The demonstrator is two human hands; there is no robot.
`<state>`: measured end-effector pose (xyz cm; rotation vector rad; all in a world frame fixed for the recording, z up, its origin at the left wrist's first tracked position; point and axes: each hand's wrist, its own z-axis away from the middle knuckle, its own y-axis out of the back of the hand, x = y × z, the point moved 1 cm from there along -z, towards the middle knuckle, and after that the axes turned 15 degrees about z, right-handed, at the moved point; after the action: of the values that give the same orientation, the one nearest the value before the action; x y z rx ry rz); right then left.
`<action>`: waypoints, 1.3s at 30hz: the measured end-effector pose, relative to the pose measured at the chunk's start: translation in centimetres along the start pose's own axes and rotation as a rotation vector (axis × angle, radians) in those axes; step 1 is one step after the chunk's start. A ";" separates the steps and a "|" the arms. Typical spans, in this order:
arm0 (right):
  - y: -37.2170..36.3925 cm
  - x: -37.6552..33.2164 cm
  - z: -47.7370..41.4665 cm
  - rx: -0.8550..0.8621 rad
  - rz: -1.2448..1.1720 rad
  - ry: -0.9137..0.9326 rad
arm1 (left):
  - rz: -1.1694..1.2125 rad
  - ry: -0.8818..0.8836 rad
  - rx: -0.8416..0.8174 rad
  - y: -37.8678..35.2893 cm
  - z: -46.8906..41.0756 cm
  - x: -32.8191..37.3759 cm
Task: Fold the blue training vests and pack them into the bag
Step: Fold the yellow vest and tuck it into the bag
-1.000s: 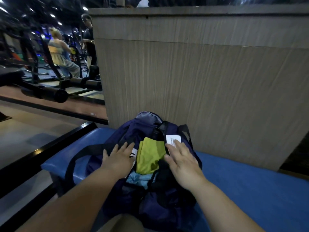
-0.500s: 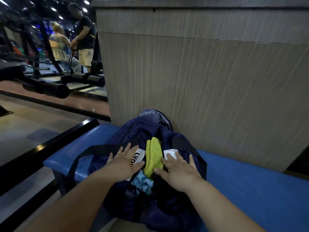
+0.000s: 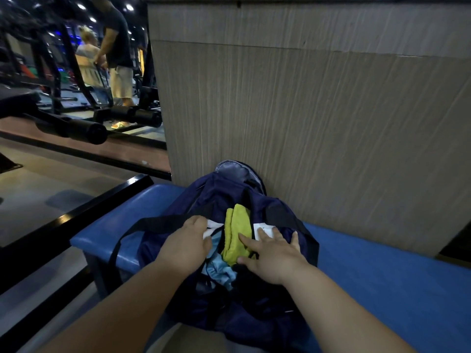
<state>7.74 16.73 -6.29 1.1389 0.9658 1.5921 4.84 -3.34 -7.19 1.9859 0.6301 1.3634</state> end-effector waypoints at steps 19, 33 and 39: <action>-4.9 2.7 5.0 0.705 -0.772 -0.117 | 0.047 0.060 -0.403 -2.6 -2.5 2.6; -5.7 2.4 7.2 0.522 -0.877 -0.337 | -0.091 -0.100 -0.659 -2.1 -0.6 5.3; -2.7 5.3 7.3 0.771 -1.150 -0.354 | -0.089 -0.013 -0.390 -3.9 -1.6 4.6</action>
<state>14.65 23.09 -5.63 0.9560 1.6170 0.0743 4.79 2.85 -6.70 1.6344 0.4036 1.3040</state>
